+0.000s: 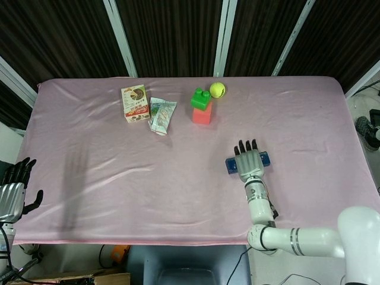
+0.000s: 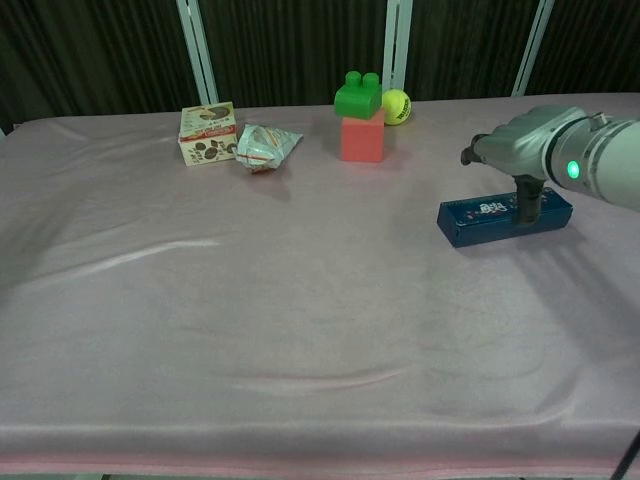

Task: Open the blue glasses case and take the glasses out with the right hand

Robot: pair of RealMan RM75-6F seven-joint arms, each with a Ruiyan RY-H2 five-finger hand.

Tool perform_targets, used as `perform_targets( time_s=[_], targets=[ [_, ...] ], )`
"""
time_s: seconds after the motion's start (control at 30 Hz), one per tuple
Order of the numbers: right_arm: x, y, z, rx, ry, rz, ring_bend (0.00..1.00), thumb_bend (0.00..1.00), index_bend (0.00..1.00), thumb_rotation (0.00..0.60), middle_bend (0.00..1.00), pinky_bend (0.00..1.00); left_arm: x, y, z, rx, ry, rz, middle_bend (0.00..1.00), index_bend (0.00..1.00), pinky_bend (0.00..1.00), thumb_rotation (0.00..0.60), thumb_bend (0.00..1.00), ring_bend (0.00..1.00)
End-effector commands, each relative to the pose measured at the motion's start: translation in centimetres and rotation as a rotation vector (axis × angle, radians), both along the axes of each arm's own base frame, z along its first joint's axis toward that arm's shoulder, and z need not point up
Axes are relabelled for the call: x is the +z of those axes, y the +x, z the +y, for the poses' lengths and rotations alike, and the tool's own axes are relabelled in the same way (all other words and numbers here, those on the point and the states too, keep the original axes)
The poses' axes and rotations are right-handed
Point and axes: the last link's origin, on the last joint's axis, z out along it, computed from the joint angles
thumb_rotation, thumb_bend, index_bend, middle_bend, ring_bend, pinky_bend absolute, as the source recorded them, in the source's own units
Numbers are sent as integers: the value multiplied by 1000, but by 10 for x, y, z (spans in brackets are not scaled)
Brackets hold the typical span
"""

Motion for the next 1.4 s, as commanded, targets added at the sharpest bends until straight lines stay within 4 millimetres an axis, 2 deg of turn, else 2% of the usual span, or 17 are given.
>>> perform_targets(
  time_s=[0.03,0.13,0.27,0.43,0.7,0.93,1.2,1.4],
  targets=[
    [24,-33,11,92,7,-132,0,429,260,600,0,0,0,0,0,1,-2,1,0,0,17,600,408,0],
    [31,-59,11,136,20,-241,0,429,330,600,0,0,-1,0,1,4,-3,3,0,0,17,600,410,0],
    [29,-94,3,207,40,-357,0,429,354,600,0,0,-4,1,1,6,-7,11,0,0,18,600,409,0],
    [23,-119,-9,232,41,-431,0,429,370,600,0,0,-6,-1,2,25,-13,24,0,0,19,600,411,0],
    [16,-132,-19,203,52,-445,0,429,399,600,0,0,-7,-1,2,45,-23,35,0,0,19,600,410,0],
    [21,-141,-21,188,53,-454,0,429,405,600,0,0,-7,-1,2,44,-24,34,0,0,19,600,410,0],
    [19,-137,-29,185,44,-469,0,429,461,600,7,0,-9,-1,3,49,-31,43,0,0,19,600,410,0],
    [21,-133,-30,197,38,-478,0,429,454,600,8,0,-8,-2,3,51,-27,40,0,0,18,600,410,0]
  ],
)
